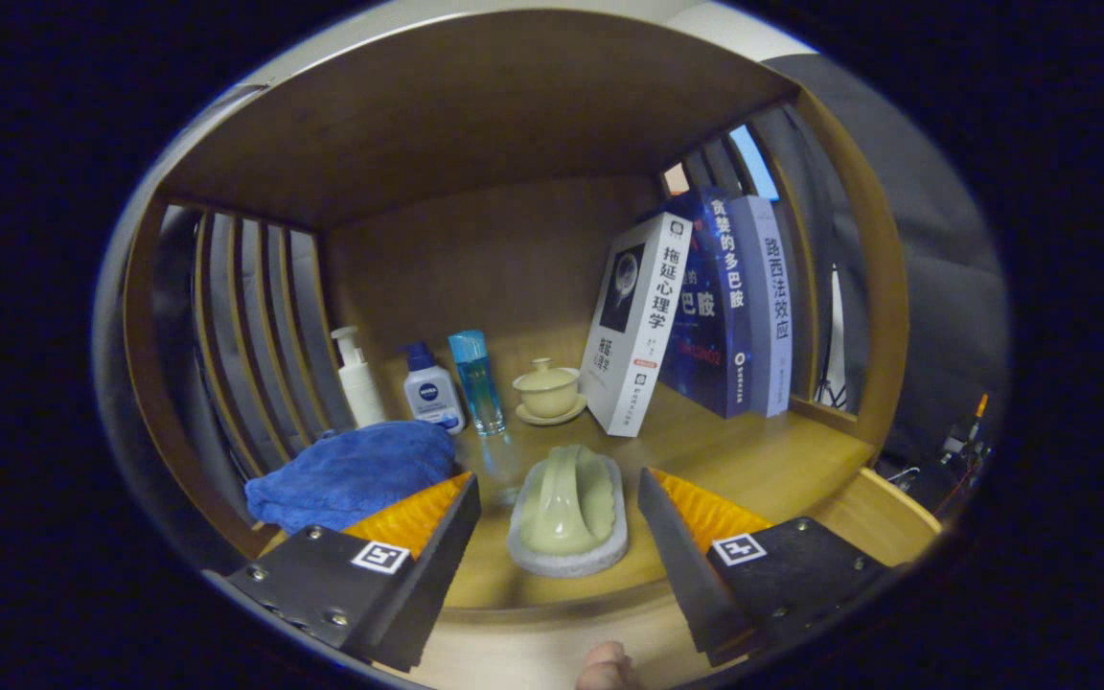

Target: Pull open the drawer, take out the items inside it, and place them on the countertop above the cabinet.

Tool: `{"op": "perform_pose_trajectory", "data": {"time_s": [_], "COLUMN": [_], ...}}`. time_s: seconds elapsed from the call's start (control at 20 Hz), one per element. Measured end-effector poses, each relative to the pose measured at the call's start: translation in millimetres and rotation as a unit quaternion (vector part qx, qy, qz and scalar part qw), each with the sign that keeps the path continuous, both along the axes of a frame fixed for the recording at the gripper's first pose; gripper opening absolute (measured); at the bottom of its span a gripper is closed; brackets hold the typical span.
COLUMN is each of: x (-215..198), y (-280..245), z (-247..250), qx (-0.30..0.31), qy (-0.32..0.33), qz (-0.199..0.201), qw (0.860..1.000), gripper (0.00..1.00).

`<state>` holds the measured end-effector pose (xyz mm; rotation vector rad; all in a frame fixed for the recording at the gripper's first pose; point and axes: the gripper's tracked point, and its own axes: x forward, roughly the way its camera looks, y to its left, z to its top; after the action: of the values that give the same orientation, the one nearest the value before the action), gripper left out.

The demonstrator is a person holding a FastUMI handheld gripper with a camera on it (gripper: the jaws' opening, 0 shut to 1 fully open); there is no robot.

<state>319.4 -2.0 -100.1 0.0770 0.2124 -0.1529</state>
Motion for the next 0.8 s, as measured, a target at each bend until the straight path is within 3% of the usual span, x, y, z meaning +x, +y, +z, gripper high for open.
{"op": "perform_pose_trajectory", "data": {"time_s": [0.3,0.4,0.8], "x": [-83.2,-116.6,-271.4], "y": [7.5,19.3,21.4], "z": [23.9,30.2,58.3], "qx": [0.014,0.013,-0.086], "qy": [-0.014,-0.018,-0.076], "qz": [-0.011,0.003,0.023], "qw": [1.000,1.000,0.993], "gripper": [0.99,0.99,0.99]}}
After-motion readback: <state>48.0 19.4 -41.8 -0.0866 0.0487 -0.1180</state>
